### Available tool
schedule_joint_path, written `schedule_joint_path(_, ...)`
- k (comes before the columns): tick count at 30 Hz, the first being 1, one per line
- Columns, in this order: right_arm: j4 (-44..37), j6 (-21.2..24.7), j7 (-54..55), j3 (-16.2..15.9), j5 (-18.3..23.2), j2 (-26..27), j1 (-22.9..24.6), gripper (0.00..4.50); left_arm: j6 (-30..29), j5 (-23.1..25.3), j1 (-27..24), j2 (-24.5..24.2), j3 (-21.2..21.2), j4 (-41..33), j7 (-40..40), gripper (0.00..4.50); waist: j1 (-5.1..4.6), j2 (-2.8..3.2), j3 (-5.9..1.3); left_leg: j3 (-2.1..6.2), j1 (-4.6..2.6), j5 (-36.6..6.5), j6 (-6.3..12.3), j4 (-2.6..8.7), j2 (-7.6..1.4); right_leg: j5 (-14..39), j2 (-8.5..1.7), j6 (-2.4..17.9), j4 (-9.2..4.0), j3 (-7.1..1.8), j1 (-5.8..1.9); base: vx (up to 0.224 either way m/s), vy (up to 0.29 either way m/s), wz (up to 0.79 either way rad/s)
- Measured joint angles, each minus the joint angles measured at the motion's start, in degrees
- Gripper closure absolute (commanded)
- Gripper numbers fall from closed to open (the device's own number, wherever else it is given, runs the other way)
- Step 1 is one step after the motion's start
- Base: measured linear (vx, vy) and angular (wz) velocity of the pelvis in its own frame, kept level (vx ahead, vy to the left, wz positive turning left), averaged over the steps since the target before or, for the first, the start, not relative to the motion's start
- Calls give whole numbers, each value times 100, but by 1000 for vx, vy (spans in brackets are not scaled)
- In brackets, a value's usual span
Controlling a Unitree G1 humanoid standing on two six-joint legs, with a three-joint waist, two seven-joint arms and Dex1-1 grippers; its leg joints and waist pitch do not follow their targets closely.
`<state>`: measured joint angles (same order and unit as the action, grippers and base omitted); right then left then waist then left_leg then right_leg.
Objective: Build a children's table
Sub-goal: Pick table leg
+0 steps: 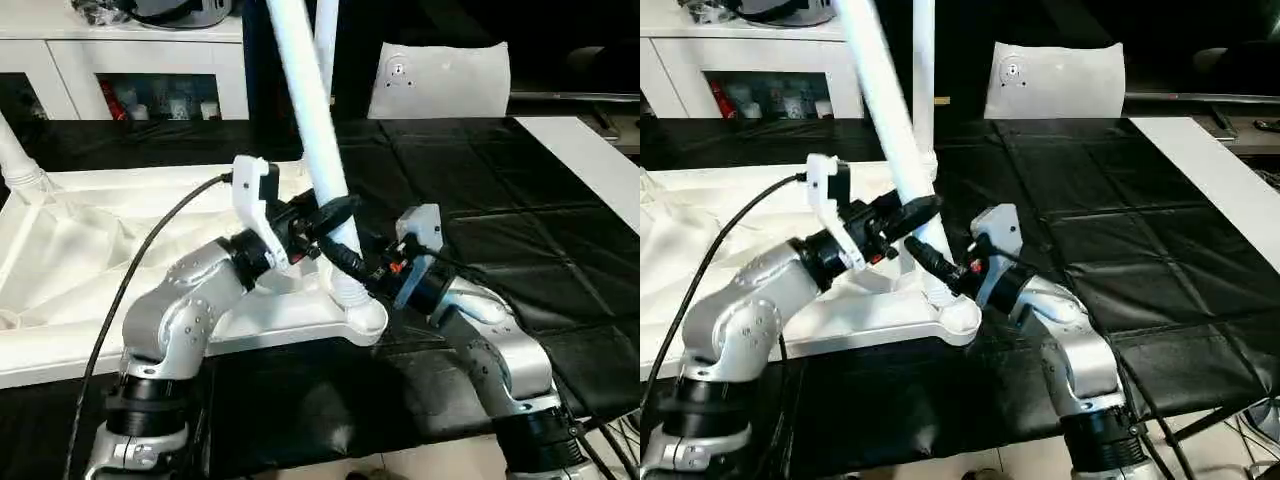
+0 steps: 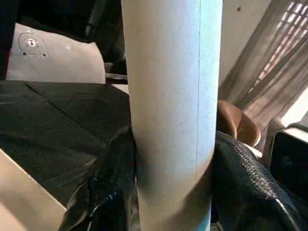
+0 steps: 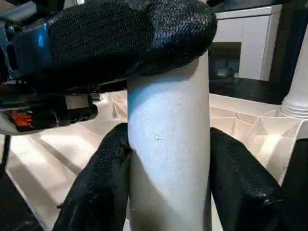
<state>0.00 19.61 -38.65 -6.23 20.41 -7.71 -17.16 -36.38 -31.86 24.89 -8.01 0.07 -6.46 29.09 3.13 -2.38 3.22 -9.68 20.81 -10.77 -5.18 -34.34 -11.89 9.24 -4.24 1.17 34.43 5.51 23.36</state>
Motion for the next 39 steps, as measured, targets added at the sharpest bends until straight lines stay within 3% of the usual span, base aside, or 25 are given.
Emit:
schedule_joint_path(7,-214,518,-139,135,396,-154,-40,122,-200,-22,201,-236,253,2,-75,260,7,0,0,0,0,0,0,0,0,0,0,0,0,0,0,0,0,0)
schedule_joint_path(13,-226,1056,-140,669,930,-415,-336,67,-421,-250,295,-519,379,21,171,260,26,-1,0,-2,1,1,1,-8,0,0,-1,0,4,0,0,0,0,0)
schedule_joint_path(16,-316,1586,-228,797,1241,-649,-465,42,-652,-436,395,-666,377,76,449,260,37,-1,0,-3,-26,1,2,-10,0,-1,-1,1,7,0,0,0,0,0)
schedule_joint_path(21,-400,2360,-889,788,1734,-1216,-721,40,-901,-660,612,-1010,276,193,1118,260,39,-1,-1,-4,-38,1,1,-10,0,-1,0,2,11,-1,-5,0,0,0)
schedule_joint_path(25,-452,2539,-1648,358,1783,-1702,-731,40,-898,-724,733,-1239,-9,279,1893,260,52,-2,-1,-4,-38,2,1,-12,1,0,-2,0,11,-1,-9,0,0,0)
schedule_joint_path(30,-462,2669,-2167,102,1811,-1949,-738,40,-770,-761,768,-1353,-308,289,2686,260,60,-3,0,-4,-38,2,1,-12,1,-1,-2,0,12,-1,-9,0,0,0)
schedule_joint_path(39,-423,2691,-2722,-226,1763,-2167,-977,40,-724,-908,1103,-1348,-365,557,3311,260,62,-21,4,-4,-36,4,-3,-14,1,1,-3,-2,27,-1,-16,0,0,0)
